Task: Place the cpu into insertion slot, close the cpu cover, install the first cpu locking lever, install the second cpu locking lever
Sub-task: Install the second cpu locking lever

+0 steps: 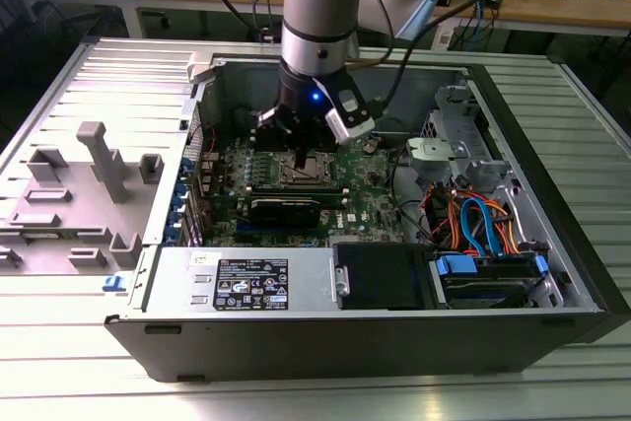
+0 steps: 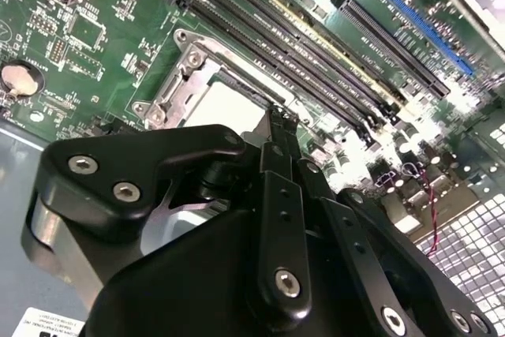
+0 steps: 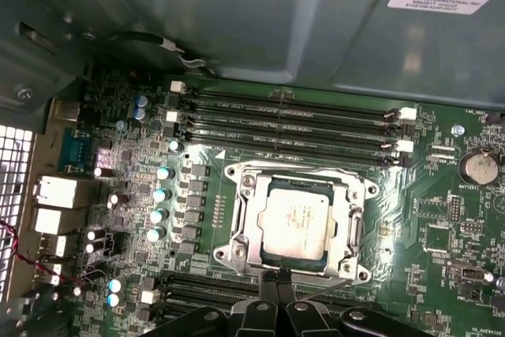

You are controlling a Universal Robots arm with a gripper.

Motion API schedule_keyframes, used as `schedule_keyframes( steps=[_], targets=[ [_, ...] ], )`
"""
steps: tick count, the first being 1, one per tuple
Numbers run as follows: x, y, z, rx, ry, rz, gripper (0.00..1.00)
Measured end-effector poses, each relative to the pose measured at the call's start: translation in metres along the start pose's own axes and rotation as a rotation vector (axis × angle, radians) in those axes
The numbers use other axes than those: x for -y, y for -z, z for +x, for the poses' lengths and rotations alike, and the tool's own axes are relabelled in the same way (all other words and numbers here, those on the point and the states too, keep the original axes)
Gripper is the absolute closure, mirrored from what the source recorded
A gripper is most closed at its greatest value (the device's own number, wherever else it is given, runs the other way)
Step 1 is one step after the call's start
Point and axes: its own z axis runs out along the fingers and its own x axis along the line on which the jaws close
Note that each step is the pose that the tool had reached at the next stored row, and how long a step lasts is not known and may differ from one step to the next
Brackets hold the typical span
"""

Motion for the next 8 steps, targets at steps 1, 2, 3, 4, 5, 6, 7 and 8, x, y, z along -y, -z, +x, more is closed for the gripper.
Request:
schedule_keyframes(
  steps=[1,2,3,4,5,6,7,8],
  targets=[
    [0.0012,0.0,-0.0001,-0.0009,0.0,0.0003,0.89],
    [0.0023,0.0001,0.0,-0.0011,0.0,0.0007,0.89],
    [0.0043,0.0002,0.0003,-0.0013,0.0,0.0011,0.89],
    [0.0055,0.0003,0.0005,-0.0014,0.0,0.0013,0.89],
    [0.0058,0.0003,0.0008,-0.0013,0.0,0.0013,0.89],
    [0.0061,0.0002,0.0016,-0.0013,-0.001,0.0013,0.89],
    [0.0063,0.0002,0.0028,-0.0013,0.0,0.0013,0.89],
    [0.0065,0.0001,0.004,-0.0013,0.0,0.0013,0.89]
  ],
)
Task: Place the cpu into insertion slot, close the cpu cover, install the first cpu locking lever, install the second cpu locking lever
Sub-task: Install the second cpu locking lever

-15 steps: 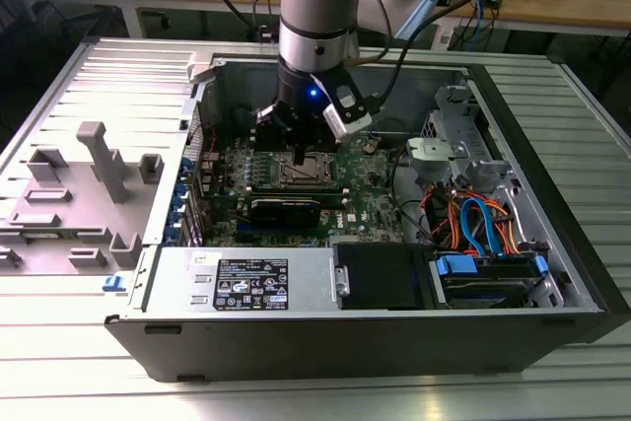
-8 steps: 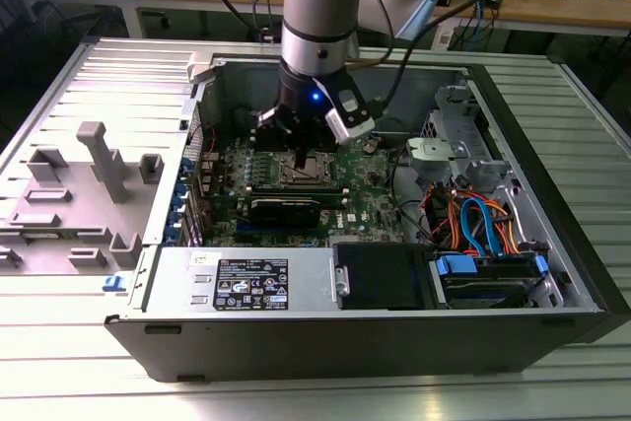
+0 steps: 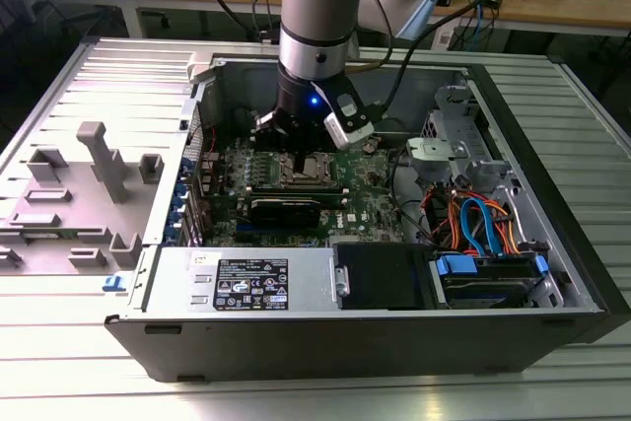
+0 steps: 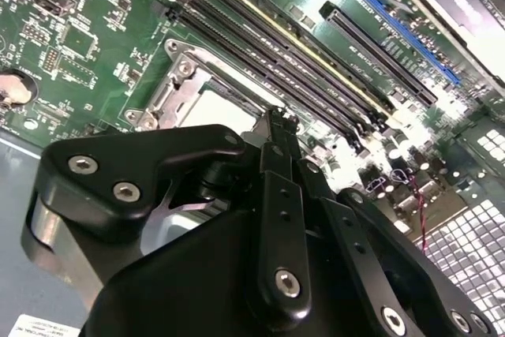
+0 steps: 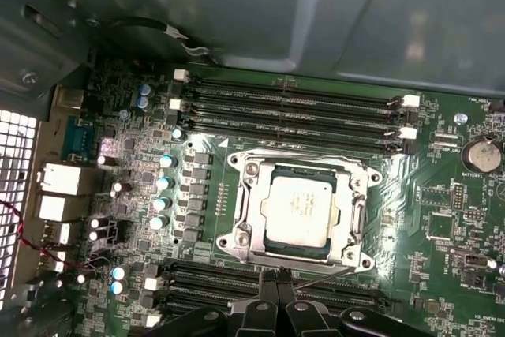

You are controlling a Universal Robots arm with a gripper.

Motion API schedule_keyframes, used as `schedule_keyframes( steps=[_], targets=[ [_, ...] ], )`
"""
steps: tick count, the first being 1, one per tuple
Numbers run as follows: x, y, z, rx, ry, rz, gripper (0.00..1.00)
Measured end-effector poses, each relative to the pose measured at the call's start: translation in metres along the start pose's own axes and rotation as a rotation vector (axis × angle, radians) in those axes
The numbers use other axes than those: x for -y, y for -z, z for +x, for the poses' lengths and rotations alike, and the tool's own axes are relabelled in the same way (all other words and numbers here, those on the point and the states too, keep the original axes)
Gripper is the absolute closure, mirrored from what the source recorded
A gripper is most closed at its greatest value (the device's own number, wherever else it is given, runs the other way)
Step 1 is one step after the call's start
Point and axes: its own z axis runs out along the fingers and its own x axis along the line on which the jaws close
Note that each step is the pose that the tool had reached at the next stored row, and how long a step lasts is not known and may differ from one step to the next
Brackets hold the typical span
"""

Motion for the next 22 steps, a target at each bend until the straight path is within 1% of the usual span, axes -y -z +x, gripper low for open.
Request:
schedule_keyframes(
  steps=[2,6,9,11,13,14,17,18,19,22],
  targets=[
    [0.0002,-0.0007,0.0023,0.0,0.0,0.0,0.89],
    [0.0003,-0.0077,0.0051,-0.0001,0.0,0.0002,0.89],
    [0.0002,-0.0185,0.0092,-0.0001,0.0,0.0002,0.89],
    [0.0002,-0.0221,0.0104,0.0001,0.0,0.0001,0.89],
    [0.0001,-0.026,0.0128,0.0,0.0,0.0001,0.89],
    [0.0,-0.0293,0.0149,-0.0001,0.0,0.0002,0.89],
    [-0.0001,-0.0351,0.0176,-0.0001,0.0,0.0002,0.89],
    [-0.0001,-0.0362,0.0185,-0.0001,0.0,0.0002,0.89],
    [-0.0004,-0.0372,0.021,-0.0001,0.001,0.0002,0.89],
    [-0.0009,-0.0376,0.0246,-0.0002,0.003,0.0002,0.89]
  ],
)
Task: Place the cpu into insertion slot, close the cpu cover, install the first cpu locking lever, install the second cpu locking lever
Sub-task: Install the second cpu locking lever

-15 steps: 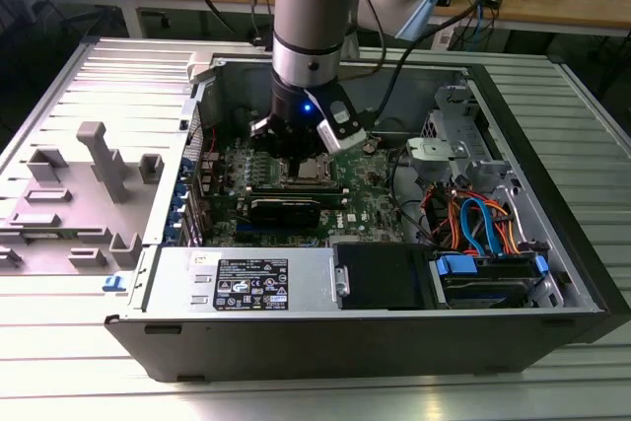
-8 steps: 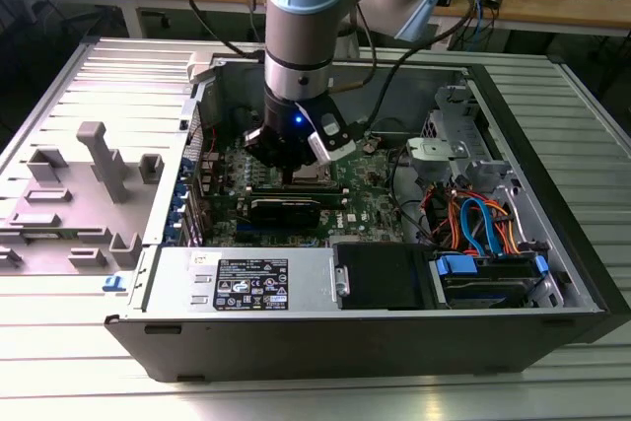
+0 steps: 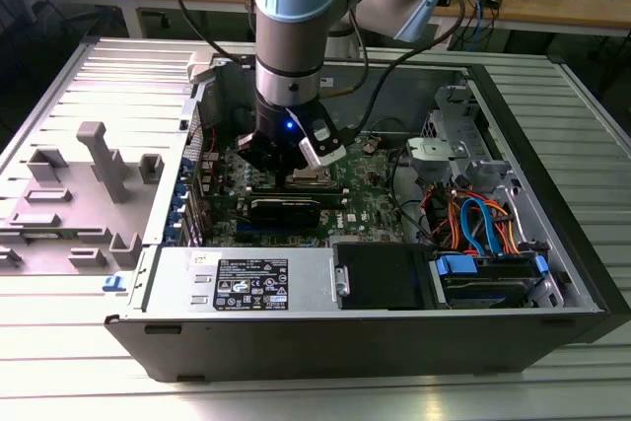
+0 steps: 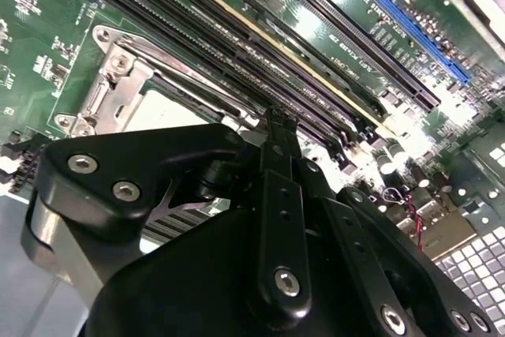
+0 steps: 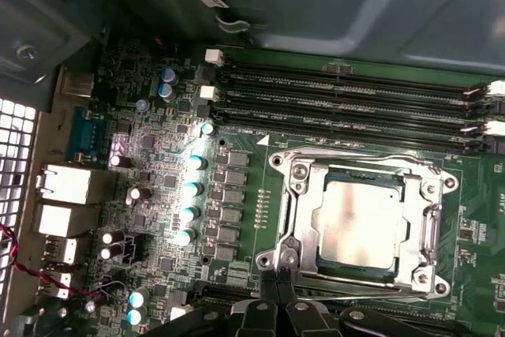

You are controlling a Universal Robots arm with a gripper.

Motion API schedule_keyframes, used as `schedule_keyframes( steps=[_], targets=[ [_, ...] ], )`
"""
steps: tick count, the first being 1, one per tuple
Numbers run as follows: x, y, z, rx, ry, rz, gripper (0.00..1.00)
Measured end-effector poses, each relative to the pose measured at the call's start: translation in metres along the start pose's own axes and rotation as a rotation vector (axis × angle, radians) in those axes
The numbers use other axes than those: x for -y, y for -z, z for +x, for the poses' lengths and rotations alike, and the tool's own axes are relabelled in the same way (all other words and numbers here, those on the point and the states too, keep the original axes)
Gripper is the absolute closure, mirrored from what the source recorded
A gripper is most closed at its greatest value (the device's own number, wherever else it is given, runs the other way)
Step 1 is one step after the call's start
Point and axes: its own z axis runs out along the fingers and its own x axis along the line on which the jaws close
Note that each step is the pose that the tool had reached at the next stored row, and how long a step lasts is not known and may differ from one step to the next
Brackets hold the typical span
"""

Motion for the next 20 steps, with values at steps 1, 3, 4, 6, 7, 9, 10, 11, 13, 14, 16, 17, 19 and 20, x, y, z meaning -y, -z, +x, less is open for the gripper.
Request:
schedule_keyframes(
  steps=[1,3,4,6,7,9,10,11,13,14,16,17,19,20],
  targets=[
    [0.0,0.0,0.0003,-0.0001,0.0,0.0001,0.89],
    [0.0,0.0,0.0004,-0.0002,0.002,0.0001,0.89],
    [0.0,0.0,0.0005,-0.0002,0.003,0.0003,0.89],
    [-0.0001,0.0,0.0006,-0.0005,0.008,0.0005,0.89],
    [-0.0001,0.0,0.0006,-0.0006,0.009,0.0005,0.89],
    [-0.0002,0.0,0.0006,-0.0006,0.01,0.0007,0.89],
    [-0.0002,0.0,0.0006,-0.0006,0.01,0.0007,0.89],
    [-0.0002,0.0,0.0006,-0.0006,0.01,0.0007,0.89],
    [0.0003,0.0,0.0007,-0.0005,0.01,0.0007,0.89],
    [0.0008,0.0,0.0007,-0.0006,0.011,0.0008,0.89],
    [0.0019,0.0,0.0009,-0.0009,0.017,0.0009,0.89],
    [0.0023,0.0001,0.0009,-0.001,0.02,0.0011,0.89],
    [0.0028,0.0001,0.001,-0.0014,0.026,0.0014,0.89],
    [0.0036,0.0002,0.0008,-0.0021,0.037,0.002,0.89]
  ],
)
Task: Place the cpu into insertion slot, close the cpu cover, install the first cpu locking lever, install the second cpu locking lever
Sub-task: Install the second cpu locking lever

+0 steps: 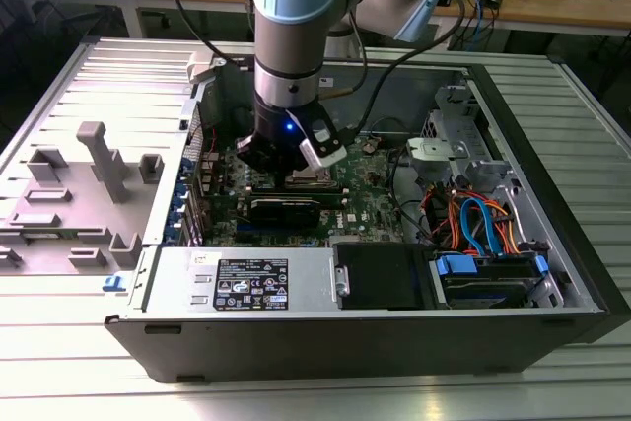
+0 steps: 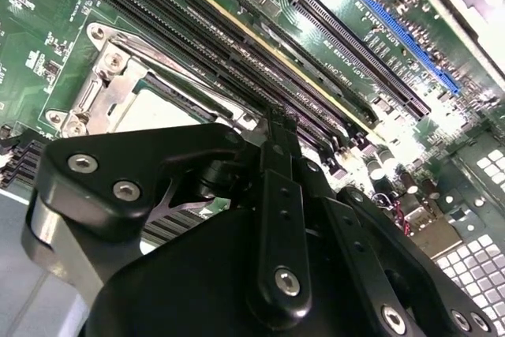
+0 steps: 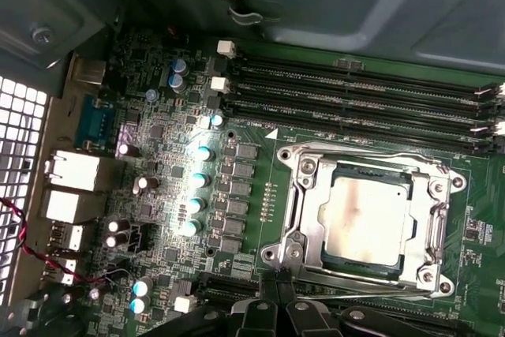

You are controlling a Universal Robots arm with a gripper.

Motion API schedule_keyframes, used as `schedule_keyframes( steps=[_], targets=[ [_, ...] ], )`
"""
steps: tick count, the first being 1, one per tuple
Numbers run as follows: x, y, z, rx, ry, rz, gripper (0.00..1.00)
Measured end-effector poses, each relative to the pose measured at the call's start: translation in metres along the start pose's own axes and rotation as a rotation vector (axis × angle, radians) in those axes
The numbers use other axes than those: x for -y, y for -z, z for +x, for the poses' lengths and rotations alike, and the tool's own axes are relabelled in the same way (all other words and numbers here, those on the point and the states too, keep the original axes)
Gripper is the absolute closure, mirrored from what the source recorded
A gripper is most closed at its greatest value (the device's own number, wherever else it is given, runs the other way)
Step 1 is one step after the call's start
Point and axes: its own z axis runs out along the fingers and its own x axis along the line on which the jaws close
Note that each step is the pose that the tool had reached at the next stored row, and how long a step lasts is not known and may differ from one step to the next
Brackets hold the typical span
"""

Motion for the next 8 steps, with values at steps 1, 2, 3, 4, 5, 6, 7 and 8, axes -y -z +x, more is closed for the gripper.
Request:
schedule_keyframes(
  steps=[1,2,3,4,5,6,7,8],
  targets=[
    [0.0005,0.0,-0.0007,-0.0001,0.004,0.0002,0.89],
    [0.0008,0.0001,-0.0008,-0.0002,0.006,0.0004,0.89],
    [0.0009,0.0001,-0.0008,-0.0003,0.007,0.0004,0.89],
    [0.0009,0.0001,-0.0008,-0.0003,0.007,0.0004,0.89],
    [0.0009,0.0001,-0.0008,-0.0003,0.008,0.0004,0.89],
    [0.0009,0.0001,-0.0008,-0.0004,0.008,0.0005,0.89],
    [0.0009,0.0,-0.0008,-0.0004,0.008,0.0005,0.89],
    [0.0007,-0.0001,-0.0008,-0.0003,0.009,0.0004,0.89]
  ],
)
